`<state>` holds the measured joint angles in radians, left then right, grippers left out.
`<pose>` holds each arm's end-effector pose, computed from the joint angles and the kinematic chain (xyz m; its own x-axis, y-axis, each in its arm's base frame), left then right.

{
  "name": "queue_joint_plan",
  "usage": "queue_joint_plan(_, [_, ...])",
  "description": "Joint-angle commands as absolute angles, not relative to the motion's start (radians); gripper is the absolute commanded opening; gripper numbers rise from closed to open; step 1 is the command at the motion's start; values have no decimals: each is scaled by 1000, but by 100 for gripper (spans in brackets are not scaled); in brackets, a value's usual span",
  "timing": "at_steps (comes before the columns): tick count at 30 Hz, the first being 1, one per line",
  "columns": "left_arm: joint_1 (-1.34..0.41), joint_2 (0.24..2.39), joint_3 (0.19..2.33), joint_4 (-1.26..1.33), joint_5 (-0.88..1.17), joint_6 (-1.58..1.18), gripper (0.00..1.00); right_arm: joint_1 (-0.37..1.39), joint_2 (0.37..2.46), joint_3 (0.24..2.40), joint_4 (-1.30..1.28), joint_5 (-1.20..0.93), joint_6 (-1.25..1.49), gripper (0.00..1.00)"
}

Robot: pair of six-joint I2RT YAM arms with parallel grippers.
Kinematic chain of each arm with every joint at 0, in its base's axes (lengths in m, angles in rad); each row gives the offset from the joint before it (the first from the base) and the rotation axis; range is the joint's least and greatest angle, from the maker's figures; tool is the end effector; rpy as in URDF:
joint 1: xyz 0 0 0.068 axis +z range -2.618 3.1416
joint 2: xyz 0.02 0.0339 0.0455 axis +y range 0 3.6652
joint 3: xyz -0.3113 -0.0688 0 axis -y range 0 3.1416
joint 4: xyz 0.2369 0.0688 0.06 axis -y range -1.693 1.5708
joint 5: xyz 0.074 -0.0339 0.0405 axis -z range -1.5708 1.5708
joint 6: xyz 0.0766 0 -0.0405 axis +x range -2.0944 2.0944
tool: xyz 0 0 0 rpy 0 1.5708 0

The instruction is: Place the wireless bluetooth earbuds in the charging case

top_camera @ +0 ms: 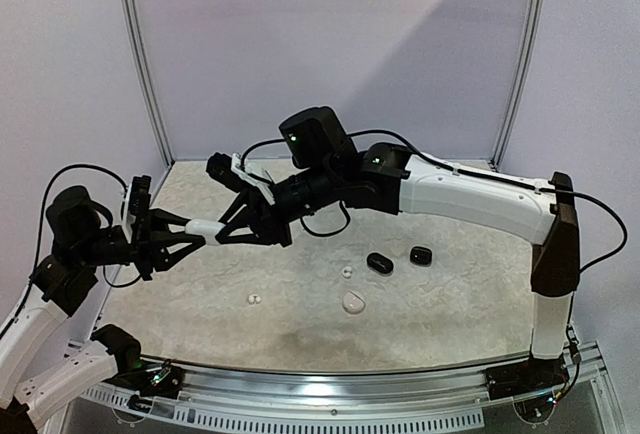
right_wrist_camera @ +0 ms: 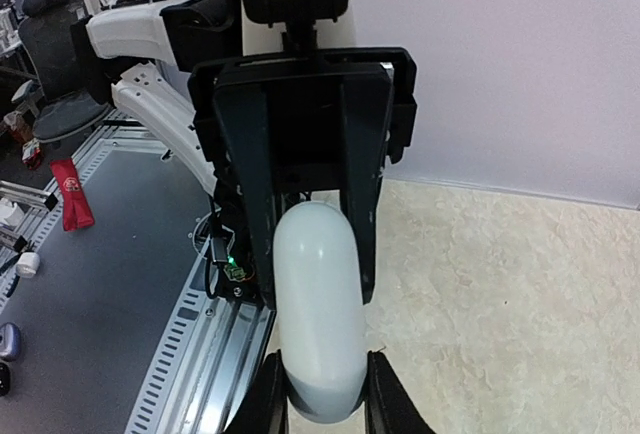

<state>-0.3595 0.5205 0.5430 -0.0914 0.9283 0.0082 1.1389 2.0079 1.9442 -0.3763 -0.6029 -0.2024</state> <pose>0.0767 -0.0944 0.3254 -0.0566 0.0265 -0.9980 0.9589 0.2797 -0.0469 0.1766 0.4868 0.3819 0.0189 -0.3546 -0.9348 -0.9790 -0.1964 0.0547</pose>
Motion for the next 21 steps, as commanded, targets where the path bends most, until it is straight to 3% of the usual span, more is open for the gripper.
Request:
queue_joint_plan(1, [-375, 507, 538, -57, 911, -66, 0, 1142, 2024, 1971, -346, -646, -171, 16])
queue_joint_plan(4, [-377, 510, 544, -52, 909, -51, 0, 1143, 2032, 1978, -357, -655, -178, 1])
queue_joint_plan(6, [-376, 506, 545, -61, 901, -33, 0, 1143, 2030, 1978, -371, -646, -183, 0])
queue_joint_plan(7, [-375, 505, 543, -74, 899, -24, 6, 1143, 2025, 1976, -380, -640, -195, 0])
queue_joint_plan(9, [-374, 499, 539, -123, 908, -3, 50, 1142, 2009, 1972, -399, -626, -217, 0])
queue_joint_plan(10, [-374, 496, 537, -155, 918, 27, 62, 1143, 1998, 1970, -410, -618, -232, 0])
queue_joint_plan(11, [-374, 494, 531, -169, 921, 41, 66, 1142, 1985, 1969, -419, -611, -241, 0])
queue_joint_plan(13, [-371, 488, 517, -173, 916, 45, 67, 1141, 1969, 1964, -427, -601, -256, 0])
queue_joint_plan(21, [-369, 505, 498, -107, 927, -7, 44, 1149, 1951, 1958, -414, -600, -275, 0])
